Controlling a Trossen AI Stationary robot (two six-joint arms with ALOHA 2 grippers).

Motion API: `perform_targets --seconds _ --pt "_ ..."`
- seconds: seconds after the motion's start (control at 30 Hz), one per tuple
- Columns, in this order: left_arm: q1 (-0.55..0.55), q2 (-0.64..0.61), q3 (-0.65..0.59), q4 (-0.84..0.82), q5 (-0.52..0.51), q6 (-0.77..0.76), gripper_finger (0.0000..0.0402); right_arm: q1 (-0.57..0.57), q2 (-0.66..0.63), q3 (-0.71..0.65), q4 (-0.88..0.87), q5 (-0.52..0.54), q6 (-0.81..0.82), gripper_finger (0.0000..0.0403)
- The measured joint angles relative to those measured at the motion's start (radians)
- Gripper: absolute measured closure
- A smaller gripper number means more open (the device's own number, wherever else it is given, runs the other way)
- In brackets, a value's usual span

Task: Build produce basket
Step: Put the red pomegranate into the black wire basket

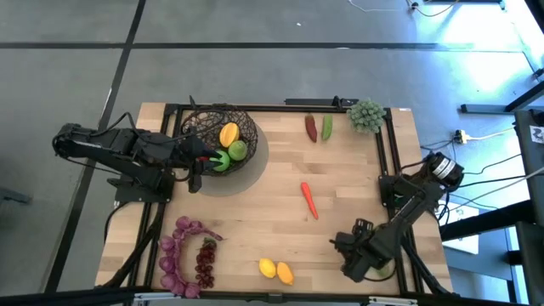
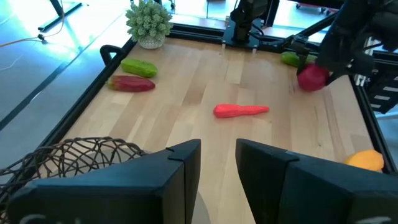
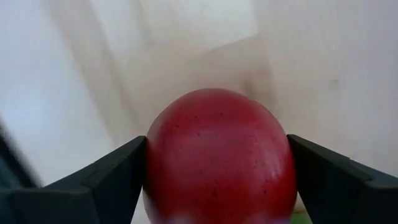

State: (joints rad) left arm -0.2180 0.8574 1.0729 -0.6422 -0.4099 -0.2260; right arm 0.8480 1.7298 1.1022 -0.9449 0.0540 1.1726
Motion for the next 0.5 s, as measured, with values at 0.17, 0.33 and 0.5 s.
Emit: perform_targets --seconds 0.17,0.33,0.5 --pt "0.0 0.0 0.0 0.0 0.0 0.0 0.0309 -0.075 0.0 0.095 -0.158 0.04 -0.051 0.0063" --pt "0.0 0.0 0.0 0.0 0.0 0.0 0.0309 -0.146 0.0 0.178 -0.242 0.066 -0.106 0.0063" --pt "0.0 0.0 0.0 0.0 0.0 0.0 0.0309 -0.214 0.0 0.276 -0.314 0.127 -0.143 0.0063"
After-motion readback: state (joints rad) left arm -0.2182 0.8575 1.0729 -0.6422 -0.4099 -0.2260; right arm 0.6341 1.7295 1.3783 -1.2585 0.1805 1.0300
